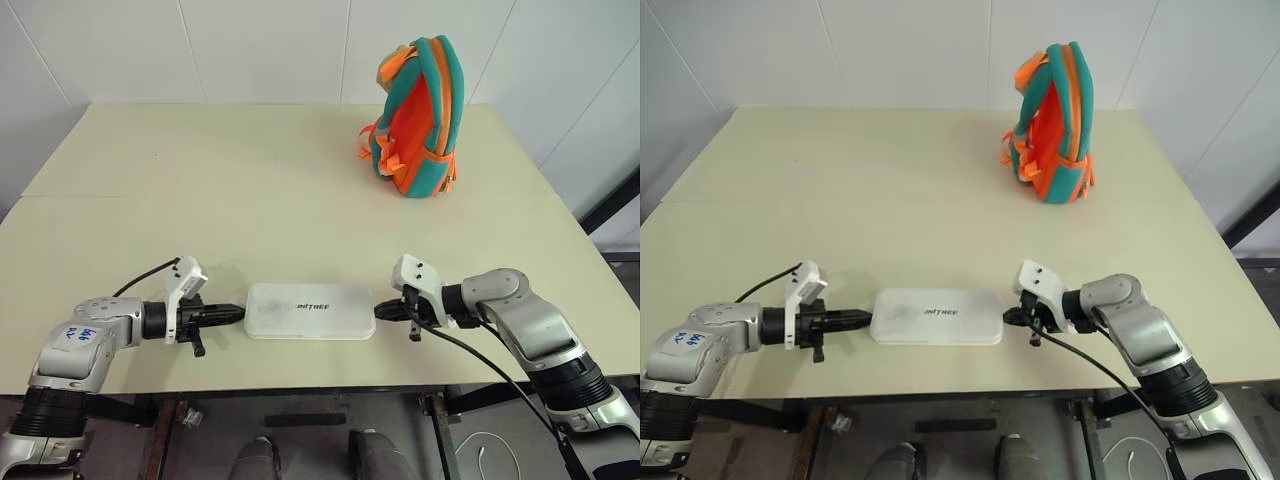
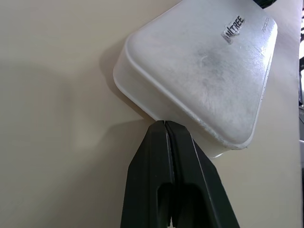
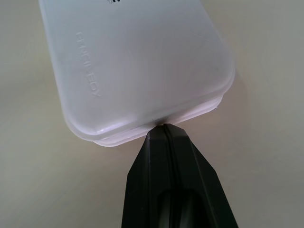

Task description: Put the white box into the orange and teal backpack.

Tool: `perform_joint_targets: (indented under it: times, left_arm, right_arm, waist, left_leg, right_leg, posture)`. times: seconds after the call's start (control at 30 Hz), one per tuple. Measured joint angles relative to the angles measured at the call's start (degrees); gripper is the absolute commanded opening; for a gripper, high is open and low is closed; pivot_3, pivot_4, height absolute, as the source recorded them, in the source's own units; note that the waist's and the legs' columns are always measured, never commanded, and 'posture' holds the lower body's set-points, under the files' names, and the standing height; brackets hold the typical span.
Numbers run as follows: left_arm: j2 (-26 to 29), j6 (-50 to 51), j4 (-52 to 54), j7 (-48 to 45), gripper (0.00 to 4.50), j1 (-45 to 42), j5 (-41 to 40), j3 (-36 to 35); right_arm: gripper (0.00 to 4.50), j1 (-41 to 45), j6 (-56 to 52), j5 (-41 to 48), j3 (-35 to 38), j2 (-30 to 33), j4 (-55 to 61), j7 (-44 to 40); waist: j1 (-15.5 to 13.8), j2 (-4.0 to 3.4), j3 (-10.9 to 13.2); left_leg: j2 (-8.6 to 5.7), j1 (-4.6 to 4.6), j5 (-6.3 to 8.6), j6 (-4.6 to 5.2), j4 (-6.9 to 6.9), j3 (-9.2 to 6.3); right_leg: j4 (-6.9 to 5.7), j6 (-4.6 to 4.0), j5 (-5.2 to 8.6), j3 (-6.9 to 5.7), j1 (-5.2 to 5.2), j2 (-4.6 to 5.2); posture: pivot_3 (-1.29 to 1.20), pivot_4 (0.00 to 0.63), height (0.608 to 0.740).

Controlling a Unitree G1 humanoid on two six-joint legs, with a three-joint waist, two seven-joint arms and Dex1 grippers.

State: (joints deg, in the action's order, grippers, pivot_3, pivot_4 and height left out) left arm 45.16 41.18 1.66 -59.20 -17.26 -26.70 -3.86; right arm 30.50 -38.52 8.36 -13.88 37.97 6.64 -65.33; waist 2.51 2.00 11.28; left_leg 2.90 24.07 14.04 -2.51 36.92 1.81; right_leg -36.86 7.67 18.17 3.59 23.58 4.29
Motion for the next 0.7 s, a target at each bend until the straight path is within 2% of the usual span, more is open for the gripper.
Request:
perform_joint_targets:
  times: [0.2, 0.33, 0.4, 0.47, 0.7]
  left_arm:
    - [0.0, -0.4, 1.4, 2.3, 0.02, -0.7, 0.1, -0.4]
    - [0.1, 0.6, 2.7, 5.4, 0.02, -1.8, -0.4, -4.6]
    - [0.7, 3.1, 2.5, 6.5, 0.40, -2.5, -1.2, -5.9]
    - [1.2, 4.3, 2.5, 6.6, 0.93, -2.6, -1.4, -6.3]
    - [3.1, 12.1, 2.6, 6.5, 3.14, -5.6, -5.3, -7.3]
  right_arm:
    - [0.00, 0.1, 2.0, 0.0, 0.0, 1.0, -1.0, 0.3]
    - [0.00, 0.5, 2.7, 0.0, 0.4, 3.3, -2.6, 0.1]
    - [0.36, 0.9, 3.4, 0.0, 0.8, 4.3, -2.9, 0.0]
    - [0.90, 1.4, 3.6, 0.1, 0.9, 4.9, -3.4, -0.2]
    - [3.35, 3.5, 5.4, 0.0, 1.4, 6.5, -6.5, 0.0]
  waist:
    - [-0.6, 0.00, 0.0]
    - [-0.8, 0.00, 0.0]
    - [-0.8, 0.00, 0.0]
    - [-0.7, 0.00, 0.0]
    - [-0.8, 0.00, 0.0]
  left_leg:
    - [0.00, 0.00, 0.00, 0.00, 0.01, 0.00]
    - [0.00, 0.01, 0.00, 0.01, 0.01, 0.00]
    - [0.00, 0.00, 0.01, 0.01, 0.01, 0.00]
    - [0.00, 0.00, 0.01, 0.01, 0.00, 0.00]
    - [0.00, 0.01, 0.01, 0.01, 0.01, 0.00]
  right_leg:
    - [0.00, 0.00, 0.00, 0.00, 0.00, 0.00]
    - [0.01, 0.00, 0.00, 0.00, 0.01, 0.00]
    - [0.01, 0.00, 0.00, 0.00, 0.00, 0.00]
    - [0.03, 0.00, 0.00, 0.00, 0.00, 0.00]
    - [0.03, 0.00, 0.00, -0.01, 0.00, 0.00]
  posture:
    - [0.00, 0.150, 0.740]
    - [0.00, 0.150, 0.740]
    - [0.00, 0.150, 0.740]
    - [0.00, 0.150, 0.740]
    - [0.00, 0.150, 0.740]
